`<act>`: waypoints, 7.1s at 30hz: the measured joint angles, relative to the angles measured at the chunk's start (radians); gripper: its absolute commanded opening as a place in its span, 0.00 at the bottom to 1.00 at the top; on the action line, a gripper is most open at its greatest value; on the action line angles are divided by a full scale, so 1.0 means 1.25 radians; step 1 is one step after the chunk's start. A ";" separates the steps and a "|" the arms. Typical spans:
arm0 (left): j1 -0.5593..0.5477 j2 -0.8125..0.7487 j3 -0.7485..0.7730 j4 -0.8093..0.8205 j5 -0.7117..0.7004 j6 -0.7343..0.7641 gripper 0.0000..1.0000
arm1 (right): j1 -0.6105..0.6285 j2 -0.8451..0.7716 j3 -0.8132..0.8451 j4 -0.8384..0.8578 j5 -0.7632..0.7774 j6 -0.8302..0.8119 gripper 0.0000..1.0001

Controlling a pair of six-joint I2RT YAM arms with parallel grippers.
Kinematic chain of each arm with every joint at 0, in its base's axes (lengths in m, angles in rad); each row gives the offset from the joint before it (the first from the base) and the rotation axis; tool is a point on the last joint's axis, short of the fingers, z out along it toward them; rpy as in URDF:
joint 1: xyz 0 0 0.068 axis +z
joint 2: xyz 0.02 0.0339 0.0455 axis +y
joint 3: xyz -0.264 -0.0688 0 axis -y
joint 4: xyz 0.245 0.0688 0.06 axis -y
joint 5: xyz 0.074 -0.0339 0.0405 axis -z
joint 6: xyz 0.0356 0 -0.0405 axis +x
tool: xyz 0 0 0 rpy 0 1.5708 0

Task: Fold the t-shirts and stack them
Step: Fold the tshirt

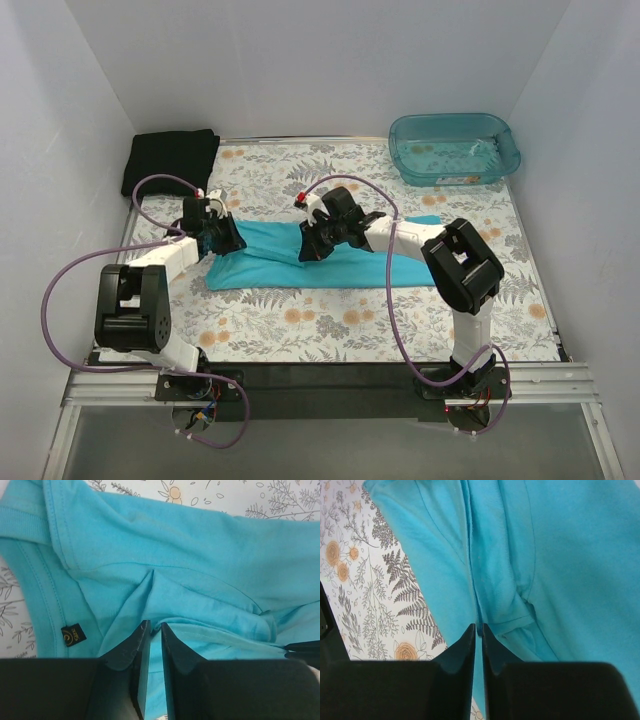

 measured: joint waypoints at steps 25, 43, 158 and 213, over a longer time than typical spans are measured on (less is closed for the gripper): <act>-0.020 -0.257 -0.099 -0.005 -0.076 -0.334 0.46 | -0.012 -0.141 -0.104 -0.059 0.143 -0.007 0.25; -0.027 -0.207 -0.183 -0.101 -0.243 -0.509 0.46 | -0.090 -0.310 -0.324 -0.290 0.552 0.005 0.40; -0.567 -0.333 0.002 -0.484 -0.459 -0.568 0.81 | 0.048 -0.385 -0.219 -0.500 0.365 0.091 0.48; -0.756 0.058 0.103 -0.580 -0.347 -0.723 0.37 | 0.000 -0.308 -0.323 -0.354 0.334 0.125 0.01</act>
